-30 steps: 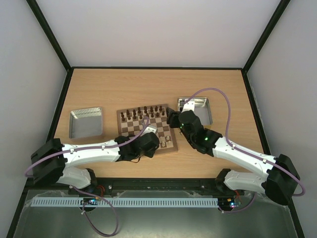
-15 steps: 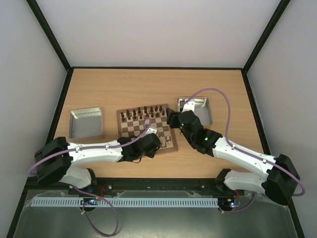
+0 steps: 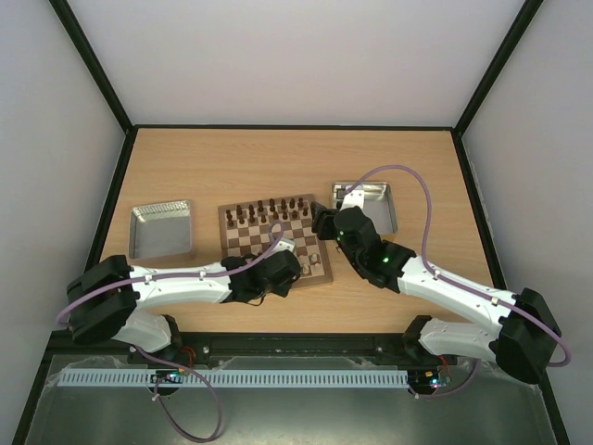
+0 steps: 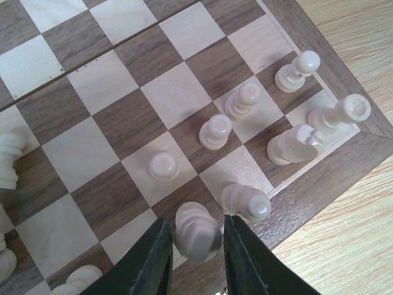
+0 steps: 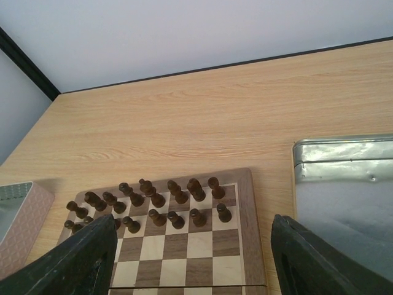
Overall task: Set up the chess pieces on the board
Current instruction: Place the chess piece on the chessboard.
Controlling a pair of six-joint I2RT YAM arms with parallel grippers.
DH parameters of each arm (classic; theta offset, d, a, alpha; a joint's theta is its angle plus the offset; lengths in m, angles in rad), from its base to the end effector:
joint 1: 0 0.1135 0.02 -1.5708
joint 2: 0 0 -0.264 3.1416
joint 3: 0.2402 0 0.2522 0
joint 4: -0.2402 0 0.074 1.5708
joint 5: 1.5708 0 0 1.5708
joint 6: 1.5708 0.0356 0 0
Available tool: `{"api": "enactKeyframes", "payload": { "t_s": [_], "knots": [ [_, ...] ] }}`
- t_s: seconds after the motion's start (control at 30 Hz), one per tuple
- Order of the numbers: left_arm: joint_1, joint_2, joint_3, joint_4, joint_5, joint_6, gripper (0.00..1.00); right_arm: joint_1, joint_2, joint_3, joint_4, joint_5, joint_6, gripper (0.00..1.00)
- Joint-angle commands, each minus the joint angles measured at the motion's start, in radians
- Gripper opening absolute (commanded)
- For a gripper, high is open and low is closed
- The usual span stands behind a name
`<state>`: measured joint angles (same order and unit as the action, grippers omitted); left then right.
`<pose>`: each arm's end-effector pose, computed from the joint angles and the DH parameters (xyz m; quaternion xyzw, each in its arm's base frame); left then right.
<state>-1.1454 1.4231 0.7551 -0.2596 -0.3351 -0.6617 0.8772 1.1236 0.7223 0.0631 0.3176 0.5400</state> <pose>0.1242 -0.2458 0.1839 0.1729 0.9208 -0.1469 0.3171 0.1725 0.1901 0.2753 -0.0451 0.8097 0.2734 0.5173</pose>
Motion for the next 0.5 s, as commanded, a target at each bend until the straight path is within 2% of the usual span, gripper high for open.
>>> {"api": "enactKeyframes", "payload": {
  "t_s": [0.0,0.3,0.47],
  "knots": [
    [-0.007,-0.003,0.043,-0.055,0.001,0.012,0.27,-0.003,-0.021,-0.016,-0.002,0.007,0.014,0.68],
    [-0.001,-0.076,0.115,-0.112,0.007,0.010,0.35,-0.004,-0.056,-0.016,0.003,-0.027,0.021,0.68],
    [0.091,-0.133,0.121,-0.163,0.051,-0.018,0.43,-0.004,-0.050,-0.006,-0.014,-0.049,0.033,0.68]
  ]
}}
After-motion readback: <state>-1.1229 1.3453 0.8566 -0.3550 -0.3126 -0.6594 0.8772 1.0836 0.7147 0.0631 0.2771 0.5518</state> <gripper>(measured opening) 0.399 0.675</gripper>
